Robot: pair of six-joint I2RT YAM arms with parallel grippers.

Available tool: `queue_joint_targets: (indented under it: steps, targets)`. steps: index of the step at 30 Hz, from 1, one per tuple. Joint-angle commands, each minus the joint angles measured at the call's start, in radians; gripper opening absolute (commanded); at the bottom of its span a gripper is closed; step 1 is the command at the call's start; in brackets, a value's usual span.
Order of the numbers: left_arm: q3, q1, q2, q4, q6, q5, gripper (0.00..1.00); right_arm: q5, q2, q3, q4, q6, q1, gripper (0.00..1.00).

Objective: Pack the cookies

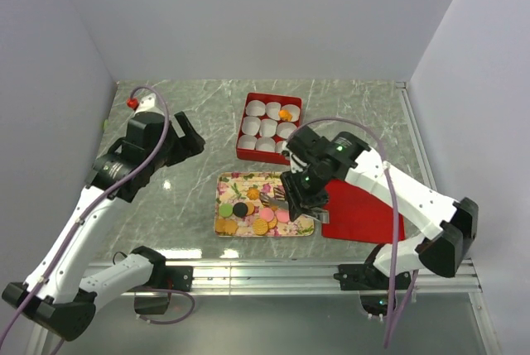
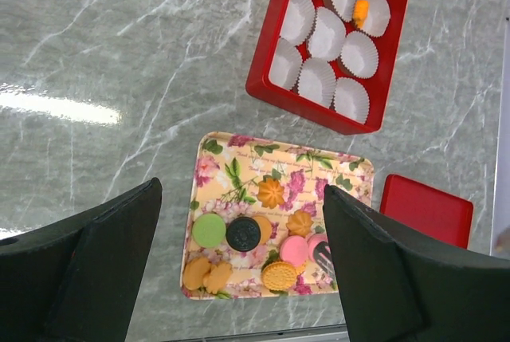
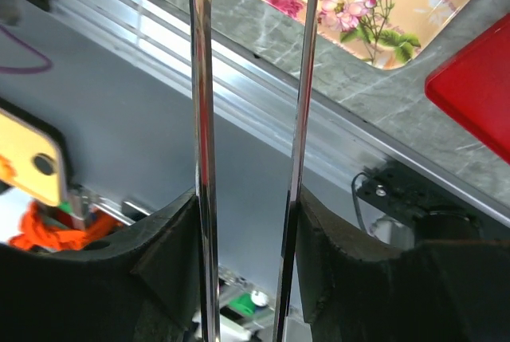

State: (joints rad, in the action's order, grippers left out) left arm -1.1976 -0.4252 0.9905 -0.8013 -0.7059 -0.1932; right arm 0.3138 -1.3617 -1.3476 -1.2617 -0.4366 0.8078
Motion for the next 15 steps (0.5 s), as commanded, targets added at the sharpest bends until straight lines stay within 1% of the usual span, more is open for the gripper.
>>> queue_joint_targets:
  steps: [1, 5, 15]
  targets:
    - [0.012, -0.004, -0.053, -0.033, -0.029, -0.037, 0.88, -0.067, -0.028, -0.065, -0.037, 0.022, 0.059, 0.52]
    - [0.021, -0.004, -0.085, -0.061, -0.038, -0.054, 0.88, -0.12, -0.085, -0.114, -0.087, 0.024, 0.12, 0.52]
    - [0.046, -0.004, -0.136, -0.084, -0.05, -0.069, 0.88, -0.125, -0.146, -0.128, -0.125, 0.01, 0.229, 0.56]
